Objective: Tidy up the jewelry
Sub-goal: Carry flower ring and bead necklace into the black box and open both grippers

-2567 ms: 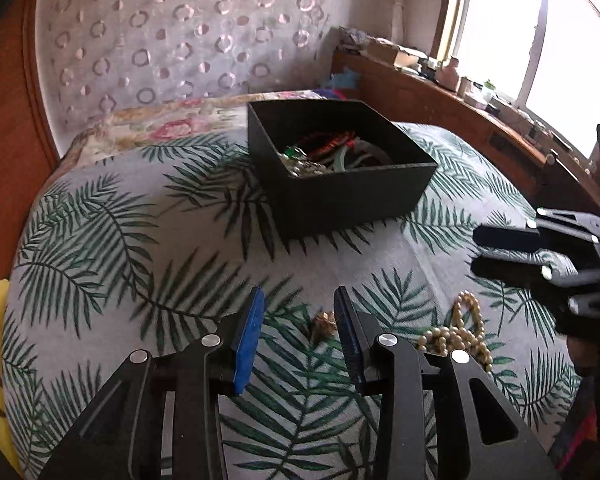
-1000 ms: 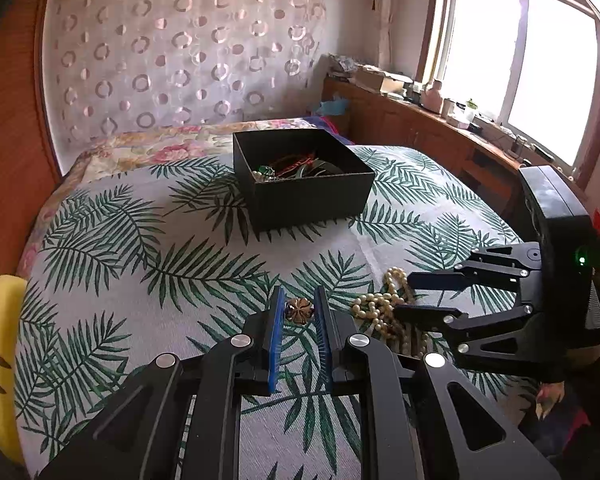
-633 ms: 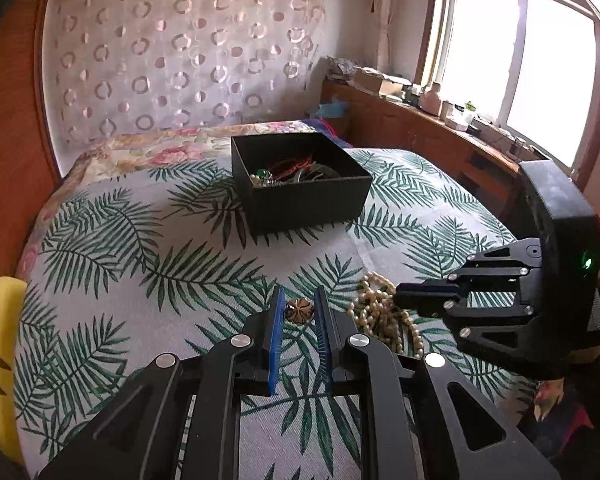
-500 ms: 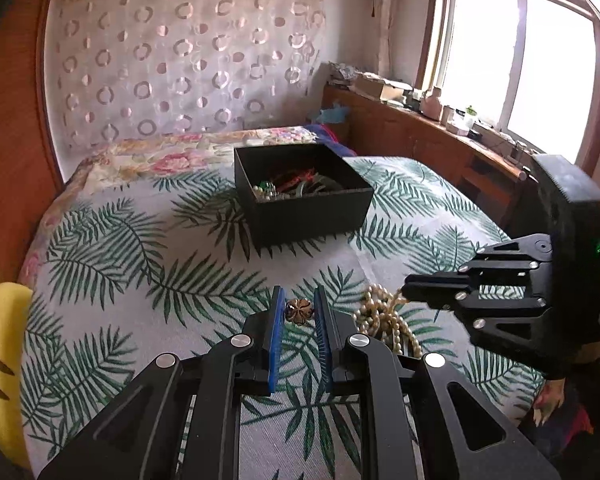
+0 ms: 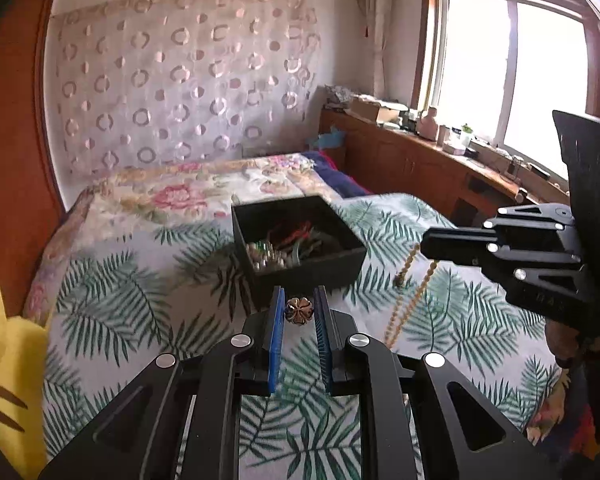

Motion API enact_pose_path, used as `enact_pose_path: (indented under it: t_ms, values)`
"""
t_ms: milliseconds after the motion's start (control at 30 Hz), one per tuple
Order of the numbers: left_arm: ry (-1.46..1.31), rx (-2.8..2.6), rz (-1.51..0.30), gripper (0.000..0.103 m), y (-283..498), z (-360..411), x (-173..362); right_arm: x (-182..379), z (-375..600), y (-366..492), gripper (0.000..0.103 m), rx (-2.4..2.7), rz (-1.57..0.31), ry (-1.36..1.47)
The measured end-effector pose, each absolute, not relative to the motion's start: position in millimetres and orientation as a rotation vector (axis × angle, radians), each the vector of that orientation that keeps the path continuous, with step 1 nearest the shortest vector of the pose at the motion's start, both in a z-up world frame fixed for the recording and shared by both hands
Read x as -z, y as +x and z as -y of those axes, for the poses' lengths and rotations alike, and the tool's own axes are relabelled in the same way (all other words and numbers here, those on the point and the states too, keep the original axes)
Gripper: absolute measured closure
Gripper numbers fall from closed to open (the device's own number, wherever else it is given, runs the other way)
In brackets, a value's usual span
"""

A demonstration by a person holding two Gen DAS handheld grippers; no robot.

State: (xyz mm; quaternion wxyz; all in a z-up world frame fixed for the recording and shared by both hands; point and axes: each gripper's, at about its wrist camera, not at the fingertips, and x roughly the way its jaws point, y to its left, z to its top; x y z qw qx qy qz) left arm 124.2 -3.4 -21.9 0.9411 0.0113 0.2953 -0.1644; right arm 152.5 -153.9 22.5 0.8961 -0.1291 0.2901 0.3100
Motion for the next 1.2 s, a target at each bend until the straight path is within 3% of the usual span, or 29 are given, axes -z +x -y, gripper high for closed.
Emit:
enact_pose_path:
  t_ms: [633,800,1200]
  values:
    - [0.067,0.323,-0.553,0.089,182,13,-10,-131,149,220,0.098,-0.592,-0.402,-0.272]
    - [0.05,0.342,-0.578,0.089,205,14,-7,-126,147,240,0.098,-0.597,-0.417,-0.26]
    - [0.038,0.376,-0.662,0.089,251,22,28,-49,145,272,0.098,-0.615,-0.587,-0.255]
